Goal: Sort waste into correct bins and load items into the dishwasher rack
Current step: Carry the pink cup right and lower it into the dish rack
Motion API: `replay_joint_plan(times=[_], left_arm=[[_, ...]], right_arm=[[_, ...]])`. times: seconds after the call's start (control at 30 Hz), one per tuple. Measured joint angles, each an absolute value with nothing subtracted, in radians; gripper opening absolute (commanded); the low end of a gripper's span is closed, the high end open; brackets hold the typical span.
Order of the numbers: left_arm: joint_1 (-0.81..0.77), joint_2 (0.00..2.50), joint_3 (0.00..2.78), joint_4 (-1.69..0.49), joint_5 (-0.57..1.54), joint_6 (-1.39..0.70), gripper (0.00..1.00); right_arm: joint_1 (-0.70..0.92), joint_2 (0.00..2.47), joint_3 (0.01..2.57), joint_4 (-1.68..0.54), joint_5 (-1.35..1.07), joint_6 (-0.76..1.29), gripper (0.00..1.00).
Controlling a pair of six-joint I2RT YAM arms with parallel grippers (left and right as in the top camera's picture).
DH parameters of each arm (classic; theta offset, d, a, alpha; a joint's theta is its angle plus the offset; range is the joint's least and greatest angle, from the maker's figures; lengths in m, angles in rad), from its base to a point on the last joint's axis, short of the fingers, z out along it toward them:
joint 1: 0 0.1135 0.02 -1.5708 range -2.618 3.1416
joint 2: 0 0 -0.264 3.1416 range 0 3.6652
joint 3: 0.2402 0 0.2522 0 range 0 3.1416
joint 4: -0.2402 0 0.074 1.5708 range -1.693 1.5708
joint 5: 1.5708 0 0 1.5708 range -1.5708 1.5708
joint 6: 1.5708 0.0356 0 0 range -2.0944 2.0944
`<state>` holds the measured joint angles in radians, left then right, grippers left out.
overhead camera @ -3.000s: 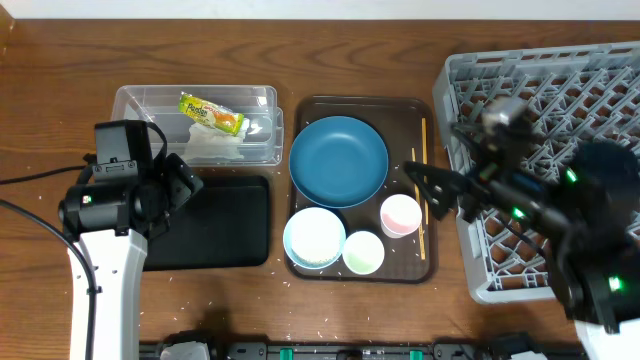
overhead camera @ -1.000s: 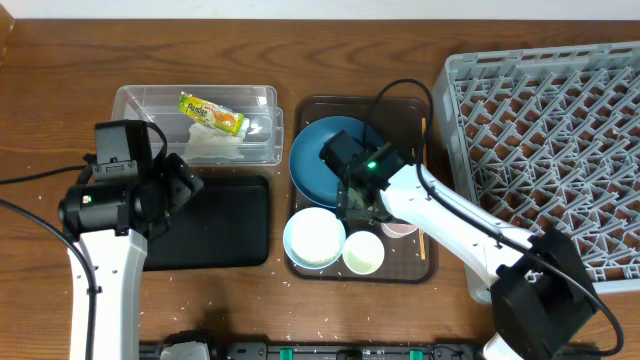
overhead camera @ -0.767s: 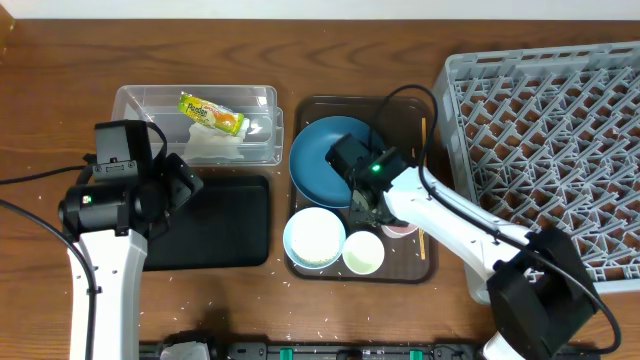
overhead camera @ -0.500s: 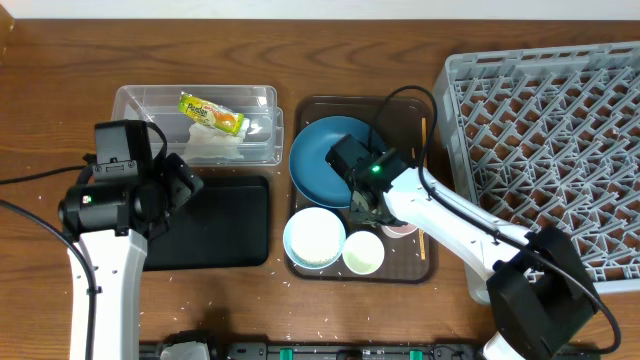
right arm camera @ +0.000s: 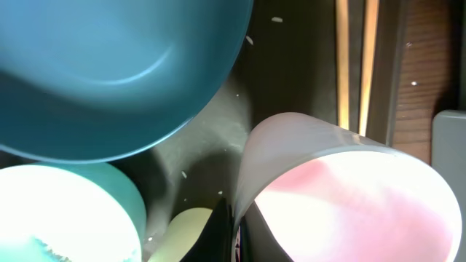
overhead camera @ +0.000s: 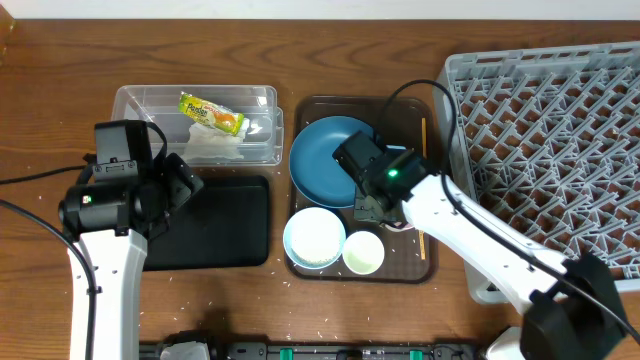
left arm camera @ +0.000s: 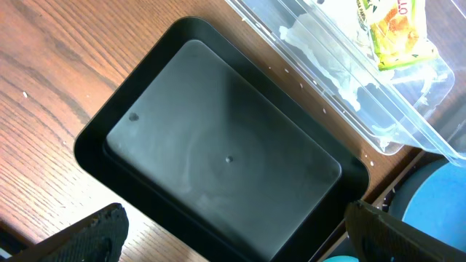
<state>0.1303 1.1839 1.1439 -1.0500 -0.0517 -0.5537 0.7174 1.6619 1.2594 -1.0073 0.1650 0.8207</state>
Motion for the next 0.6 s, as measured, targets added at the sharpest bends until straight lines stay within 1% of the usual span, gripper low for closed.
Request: replay_joint_plan(times=[0.13, 0.27, 0.4, 0.47, 0.53, 0.6], left_arm=[[0.13, 1.184, 1.144, -1.05, -0.052, -0.554, 0.98], [0.13, 1.184, 1.144, -1.05, -0.052, -0.554, 0.98], [0.13, 1.184, 1.144, -1.05, -0.052, -0.554, 0.98], [0.13, 1.184, 1.144, -1.05, -0.052, -0.554, 0.98], [0.13, 1.184, 1.144, -1.05, -0.052, -0.554, 0.98], [0.13, 1.184, 1.144, -1.05, -0.052, -0.554, 0.98]], right_arm=[[0.707, 1.603, 1.259, -1.009, 0.166, 0.792, 0.01], [0.614, 1.497, 1.261, -1.01, 0.165, 0.736, 0.01], [0.43, 1.366, 1.275, -0.966, 0.171, 0.659, 0.01], [0.321, 1.31, 1.283, -0.916, 0.159, 0.596, 0.01], [0.168, 1.25, 1.295, -0.858, 0.127, 0.502, 0.01], [0.076, 1.227, 1.298, -0.826, 0.09, 0.442, 0.01]])
